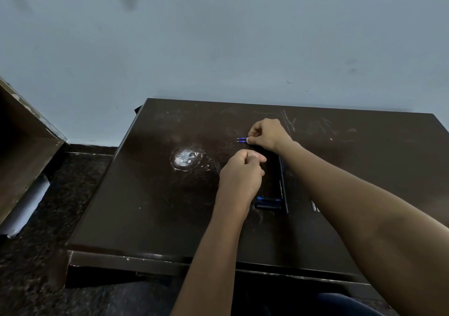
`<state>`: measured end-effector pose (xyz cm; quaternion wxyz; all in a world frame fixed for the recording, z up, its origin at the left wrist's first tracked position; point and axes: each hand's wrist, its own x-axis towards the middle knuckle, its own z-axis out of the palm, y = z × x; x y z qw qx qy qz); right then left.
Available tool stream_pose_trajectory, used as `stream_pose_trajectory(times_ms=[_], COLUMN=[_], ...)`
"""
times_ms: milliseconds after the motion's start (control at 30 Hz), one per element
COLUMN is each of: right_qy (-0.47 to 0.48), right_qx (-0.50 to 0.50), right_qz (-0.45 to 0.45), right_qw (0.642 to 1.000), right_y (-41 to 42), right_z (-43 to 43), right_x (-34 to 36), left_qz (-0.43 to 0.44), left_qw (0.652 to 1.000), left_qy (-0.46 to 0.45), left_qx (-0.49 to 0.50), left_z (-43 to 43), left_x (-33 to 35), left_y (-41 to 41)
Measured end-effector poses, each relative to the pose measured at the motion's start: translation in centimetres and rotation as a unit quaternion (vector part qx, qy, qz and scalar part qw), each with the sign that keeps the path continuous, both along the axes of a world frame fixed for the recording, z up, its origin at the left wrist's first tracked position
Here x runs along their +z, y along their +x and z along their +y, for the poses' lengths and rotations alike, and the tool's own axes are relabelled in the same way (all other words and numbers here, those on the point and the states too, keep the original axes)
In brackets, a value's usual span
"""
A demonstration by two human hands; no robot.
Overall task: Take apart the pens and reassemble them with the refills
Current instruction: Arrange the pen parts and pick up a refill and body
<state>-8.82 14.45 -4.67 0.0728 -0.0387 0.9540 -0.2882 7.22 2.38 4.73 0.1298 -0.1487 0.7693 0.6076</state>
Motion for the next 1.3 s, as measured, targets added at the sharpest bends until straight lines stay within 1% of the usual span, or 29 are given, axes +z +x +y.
stream_pose_trajectory(times_ms=[100,233,333,633,800,900,967,1033,1100,1200,1300], right_qy=[0.009,0.007,0.005,0.003,-0.01,-0.047,-0.074,-0.081,-0.071,-0.038,-0.009], right_qx=[0.01,-0.012,-0.028,-0.025,-0.025,-0.064,-0.116,-0.168,-0.216,-0.284,-0.314], right_qz=[0.008,0.033,0.033,0.027,0.053,0.081,0.096,0.099,0.071,-0.016,-0.094], right_qw=[1.0,0.999,0.999,0.999,0.998,0.994,0.986,0.977,0.971,0.958,0.945], right_y=[0.1,0.0,-0.1,-0.1,0.7,2.0,3.2,4.5,6.0,8.4,10.8], right_z=[0.2,-0.1,-0.4,-0.4,-0.2,0.4,1.1,2.2,3.7,6.1,7.4], right_x=[-0.5,-1.1,-1.2,-1.0,0.1,1.2,1.9,2.5,3.0,3.1,3.3], left_qz=[0.001,0.002,0.003,-0.001,-0.01,-0.032,-0.039,-0.037,-0.032,-0.042,-0.06], left_qw=[1.0,1.0,1.0,1.0,1.0,0.999,0.999,0.999,0.999,0.999,0.998], left_qy=[0.003,0.004,0.003,0.002,0.012,0.017,0.008,0.008,-0.001,-0.012,-0.022], left_qx=[-0.003,0.001,0.001,0.001,0.017,0.032,0.032,0.028,0.014,0.0,-0.002], left_z=[0.0,-0.1,-0.1,-0.1,0.0,0.0,0.0,0.0,0.1,0.4,0.5], left_x=[0.0,-0.1,-0.2,-0.4,-0.5,-0.4,-0.1,0.3,0.5,0.6,0.7], left_y=[-0.1,0.0,-0.1,-0.2,-0.3,-0.4,-0.4,-0.2,0.1,0.4,0.5])
